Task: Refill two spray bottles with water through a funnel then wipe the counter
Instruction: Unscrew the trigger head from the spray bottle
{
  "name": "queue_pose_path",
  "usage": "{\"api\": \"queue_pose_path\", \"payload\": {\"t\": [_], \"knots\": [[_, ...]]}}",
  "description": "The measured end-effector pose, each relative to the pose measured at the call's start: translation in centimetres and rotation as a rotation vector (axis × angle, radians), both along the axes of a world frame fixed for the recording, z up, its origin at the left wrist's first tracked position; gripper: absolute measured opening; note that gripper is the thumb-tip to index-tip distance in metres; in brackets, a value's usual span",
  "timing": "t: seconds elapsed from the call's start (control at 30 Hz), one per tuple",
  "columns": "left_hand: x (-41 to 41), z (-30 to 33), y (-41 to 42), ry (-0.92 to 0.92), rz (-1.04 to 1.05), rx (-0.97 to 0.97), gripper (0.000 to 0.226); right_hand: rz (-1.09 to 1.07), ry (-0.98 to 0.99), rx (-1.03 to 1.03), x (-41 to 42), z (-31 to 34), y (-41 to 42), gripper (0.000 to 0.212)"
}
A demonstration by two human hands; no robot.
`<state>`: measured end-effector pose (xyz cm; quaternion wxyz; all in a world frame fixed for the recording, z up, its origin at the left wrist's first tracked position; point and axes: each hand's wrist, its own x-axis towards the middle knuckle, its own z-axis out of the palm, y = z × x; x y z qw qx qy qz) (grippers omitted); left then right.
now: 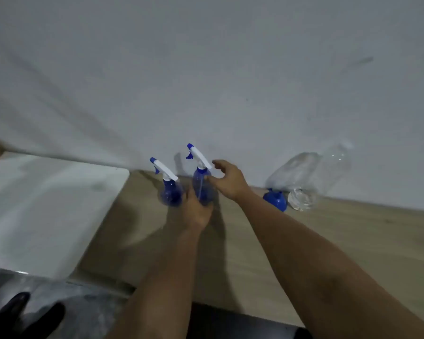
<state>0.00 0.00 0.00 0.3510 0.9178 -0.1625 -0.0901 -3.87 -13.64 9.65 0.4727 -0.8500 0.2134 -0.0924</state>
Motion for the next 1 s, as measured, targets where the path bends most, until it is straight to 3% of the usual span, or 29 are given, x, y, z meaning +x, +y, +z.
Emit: {"api": "queue_pose_path", "payload": {"t": [0.1, 0.23, 0.53, 0.63, 0.87, 1.0], "knots": [[-0.3, 2.6, -0.6, 0.058, 0.079, -0.198, 0.069, 0.029, -0.047, 0.028, 2.4, -0.8, 0.2, 0.042], [0.0, 3.1, -0.2, 0.083, 0.073, -0.205, 0.059, 0.039, -0.069, 0.02, 2.8, -1.3, 0.0, 0.018], [-5.5, 7.4, -0.7, 0.188, -0.163, -0.269, 0.062, -0.058, -0.109, 0.069, -7.1, 1.5, -1.1, 0.012], [-8.7, 7.1, -0.6, 0.308, -0.208, -0.225, 0.067, -0.14, -0.124, 0.074, -11.0, 2.0, -0.2, 0.018], [-15.6, 5.4, 1.0, 0.32, -0.334, -0.136, 0.058, -0.308, -0.124, 0.088, -19.7, 0.5, 3.1, 0.03], [-18.6, 5.1, 2.6, 0.318, -0.43, -0.105, 0.073, -0.316, -0.139, 0.179, -23.3, -1.1, 5.2, 0.036]]}}
